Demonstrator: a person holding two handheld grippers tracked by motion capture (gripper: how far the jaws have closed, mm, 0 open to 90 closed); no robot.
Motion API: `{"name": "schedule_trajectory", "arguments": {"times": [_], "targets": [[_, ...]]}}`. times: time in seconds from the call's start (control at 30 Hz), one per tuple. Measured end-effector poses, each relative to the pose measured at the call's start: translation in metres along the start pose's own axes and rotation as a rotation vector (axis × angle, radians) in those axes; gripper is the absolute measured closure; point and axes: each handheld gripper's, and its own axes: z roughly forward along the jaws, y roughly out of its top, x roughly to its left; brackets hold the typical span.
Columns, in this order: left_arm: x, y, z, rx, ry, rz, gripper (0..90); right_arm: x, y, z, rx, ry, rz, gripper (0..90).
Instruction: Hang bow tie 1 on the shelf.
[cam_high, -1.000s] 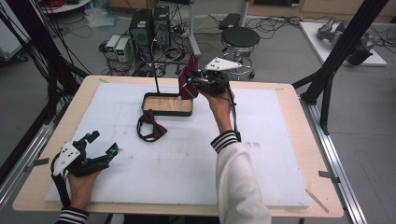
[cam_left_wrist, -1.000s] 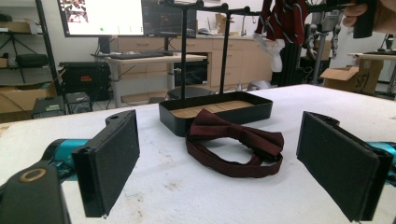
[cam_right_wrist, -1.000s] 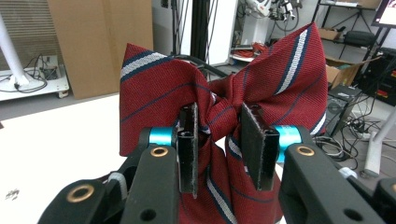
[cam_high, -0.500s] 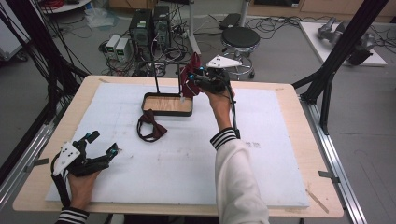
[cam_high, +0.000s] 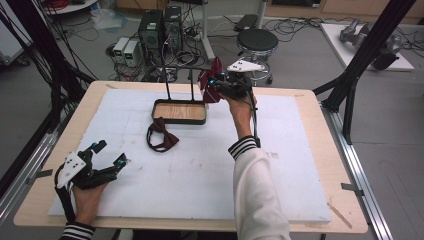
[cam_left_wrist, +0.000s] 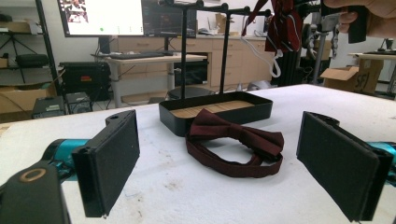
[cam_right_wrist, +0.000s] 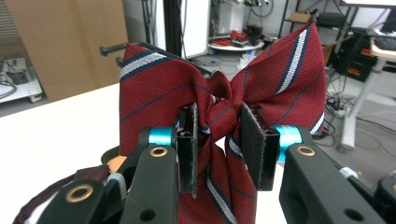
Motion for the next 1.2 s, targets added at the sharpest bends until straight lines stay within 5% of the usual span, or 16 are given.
{"name": "schedule_trajectory", "arguments": {"times": [0.73,1.2], "targets": [[0.0,0.0,0.0,0.0,0.0,-0.002,13.6,-0.017,-0.016,0.0,0.085,-0.11,0.064,68.8],[0.0,0.0,0.0,0.0,-0.001,-0.003,13.5,-0.021,-0.025,0.006,0.157,-0.113,0.07,68.7]]}}
